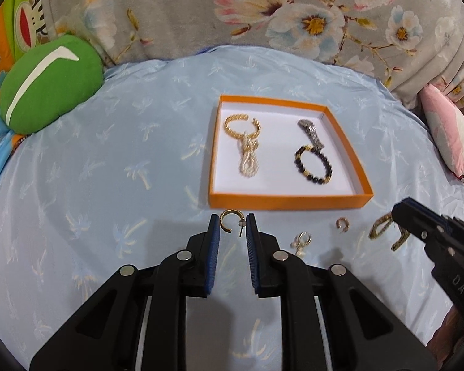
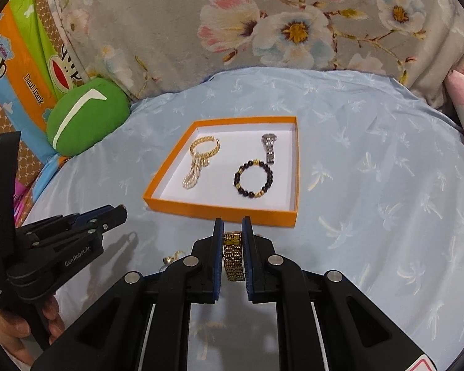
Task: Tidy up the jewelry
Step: 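Carry the earring and gold watch into the box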
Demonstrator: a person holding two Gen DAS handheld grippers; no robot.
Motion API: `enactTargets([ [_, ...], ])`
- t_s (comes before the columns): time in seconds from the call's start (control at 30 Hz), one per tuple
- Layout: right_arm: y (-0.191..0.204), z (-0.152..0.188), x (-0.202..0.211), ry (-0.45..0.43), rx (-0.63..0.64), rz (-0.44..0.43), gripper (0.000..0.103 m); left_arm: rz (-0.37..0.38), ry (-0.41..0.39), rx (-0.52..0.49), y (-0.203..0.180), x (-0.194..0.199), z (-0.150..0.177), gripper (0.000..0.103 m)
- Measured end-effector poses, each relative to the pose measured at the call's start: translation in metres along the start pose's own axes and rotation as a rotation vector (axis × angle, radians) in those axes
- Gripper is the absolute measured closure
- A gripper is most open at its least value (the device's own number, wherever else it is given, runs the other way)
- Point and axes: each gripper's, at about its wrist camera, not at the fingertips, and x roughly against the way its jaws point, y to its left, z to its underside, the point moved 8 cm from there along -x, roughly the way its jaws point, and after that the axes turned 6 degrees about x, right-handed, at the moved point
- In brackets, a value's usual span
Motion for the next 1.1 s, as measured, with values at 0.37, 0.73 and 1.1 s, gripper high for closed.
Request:
enactTargets([
  [0.37,-0.018,-0.073,-0.048,-0.039,-0.005,0.002,0.092,-0.004,-0.026,-0.026,-0.025,-0.033,-0.055,0.086],
  [0.73,-0.011,-0.104,-0.122,-0.026,-0.006,-0.026,0.092,-0.005,0.014,-0.008,-0.027,-0.089,-0.072,0.086],
  [1.1,-0.009,-0.079,-0.164,0.071,-0.015,-0.021,0.092,-0.027,0.047,-0.008,-0.02,-0.115,-0.061,0.086],
])
